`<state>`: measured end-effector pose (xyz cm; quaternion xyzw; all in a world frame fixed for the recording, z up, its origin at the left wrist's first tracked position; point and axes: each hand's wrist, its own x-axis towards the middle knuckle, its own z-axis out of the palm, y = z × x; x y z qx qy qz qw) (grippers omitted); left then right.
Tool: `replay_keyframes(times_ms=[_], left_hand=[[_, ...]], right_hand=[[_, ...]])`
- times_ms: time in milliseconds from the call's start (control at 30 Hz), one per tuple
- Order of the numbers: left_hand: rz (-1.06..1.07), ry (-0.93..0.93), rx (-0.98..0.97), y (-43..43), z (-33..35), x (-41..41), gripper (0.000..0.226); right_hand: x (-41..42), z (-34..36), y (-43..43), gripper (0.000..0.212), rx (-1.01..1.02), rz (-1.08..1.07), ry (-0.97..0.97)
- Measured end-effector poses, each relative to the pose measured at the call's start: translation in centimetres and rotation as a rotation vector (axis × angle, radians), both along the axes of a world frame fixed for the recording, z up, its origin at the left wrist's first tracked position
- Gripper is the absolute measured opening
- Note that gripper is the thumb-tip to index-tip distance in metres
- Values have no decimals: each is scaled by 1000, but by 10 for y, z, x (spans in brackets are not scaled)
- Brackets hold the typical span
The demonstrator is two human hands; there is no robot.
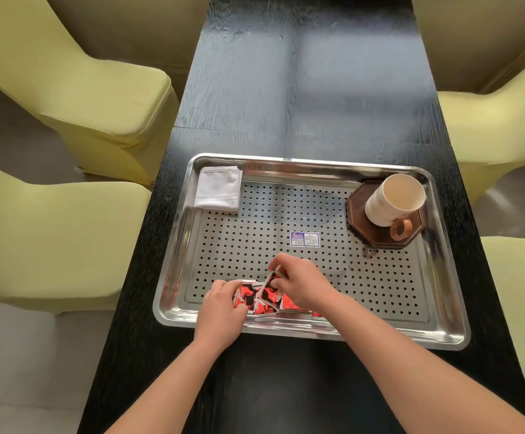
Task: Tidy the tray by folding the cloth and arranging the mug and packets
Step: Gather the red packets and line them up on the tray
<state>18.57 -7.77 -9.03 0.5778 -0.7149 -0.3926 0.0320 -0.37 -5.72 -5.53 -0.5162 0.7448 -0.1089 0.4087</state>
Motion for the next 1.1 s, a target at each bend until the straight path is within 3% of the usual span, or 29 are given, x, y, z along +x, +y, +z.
replay_keyframes(times_ms=[200,367,600,767,1000,1100], left_hand=[[111,70,41,-6,1,1,44],[101,57,34,-7,1,6,48],[84,19,7,-8,0,0,62],[-34,-56,-48,-5,-1,-4,67],[-57,-96,-39,-7,-4,-4,67],[-40,-84,-37,-6,-7,-3,67]], right_hand=[[32,-7,-15,36,14,83,-66],[48,-17,-12,44,-78,190,85],[1,-21,20,31,-118,-22,257],[-15,-26,47,44,6,191,379],[-11,-32,45,29,-4,181,419],[-9,-31,48,20,-83,301,490]])
